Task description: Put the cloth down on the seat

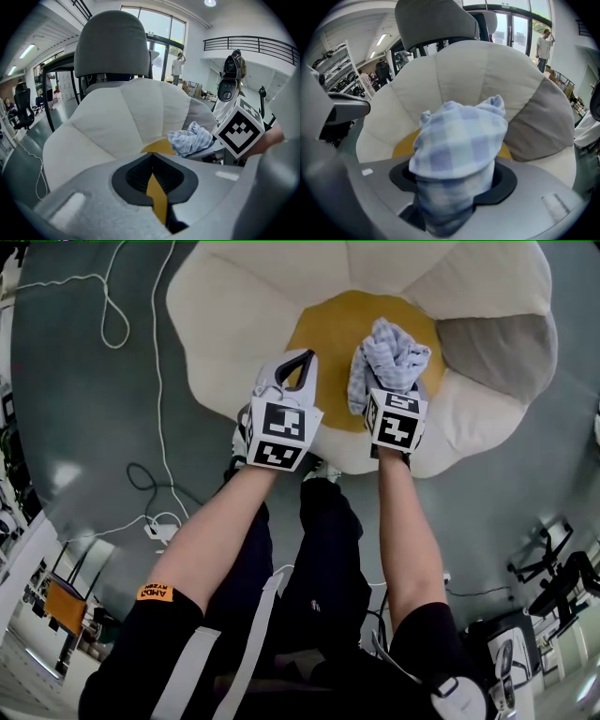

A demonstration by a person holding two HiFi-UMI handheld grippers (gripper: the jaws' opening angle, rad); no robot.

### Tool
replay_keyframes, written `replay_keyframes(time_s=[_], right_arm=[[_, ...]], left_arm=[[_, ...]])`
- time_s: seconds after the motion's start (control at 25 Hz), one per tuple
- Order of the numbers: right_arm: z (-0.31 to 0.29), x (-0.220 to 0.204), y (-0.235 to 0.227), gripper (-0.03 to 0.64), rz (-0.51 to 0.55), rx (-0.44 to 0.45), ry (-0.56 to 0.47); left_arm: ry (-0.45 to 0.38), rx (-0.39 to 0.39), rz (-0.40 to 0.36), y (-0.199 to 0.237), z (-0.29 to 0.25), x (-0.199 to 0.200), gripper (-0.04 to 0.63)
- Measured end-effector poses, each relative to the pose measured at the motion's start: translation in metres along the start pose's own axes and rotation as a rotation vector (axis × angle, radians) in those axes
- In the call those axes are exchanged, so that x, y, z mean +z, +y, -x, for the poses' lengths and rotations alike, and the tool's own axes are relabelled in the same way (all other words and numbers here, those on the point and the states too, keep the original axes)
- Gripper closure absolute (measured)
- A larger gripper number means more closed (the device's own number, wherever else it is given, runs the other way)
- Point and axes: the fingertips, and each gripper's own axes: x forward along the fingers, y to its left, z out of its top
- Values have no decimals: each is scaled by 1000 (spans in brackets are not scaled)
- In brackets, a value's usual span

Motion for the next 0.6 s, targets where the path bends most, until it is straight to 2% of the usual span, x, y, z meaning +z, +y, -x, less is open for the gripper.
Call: replay_keyframes(time_s=[0.36, 0.6], right_arm=[[-20, 3, -3, 285, -27, 17, 31], [-3, -3, -14, 256, -96, -12, 51]], left_arm=[[-26, 4, 25, 7, -2, 11, 595], [-35, -14, 27, 4, 21, 27, 595]])
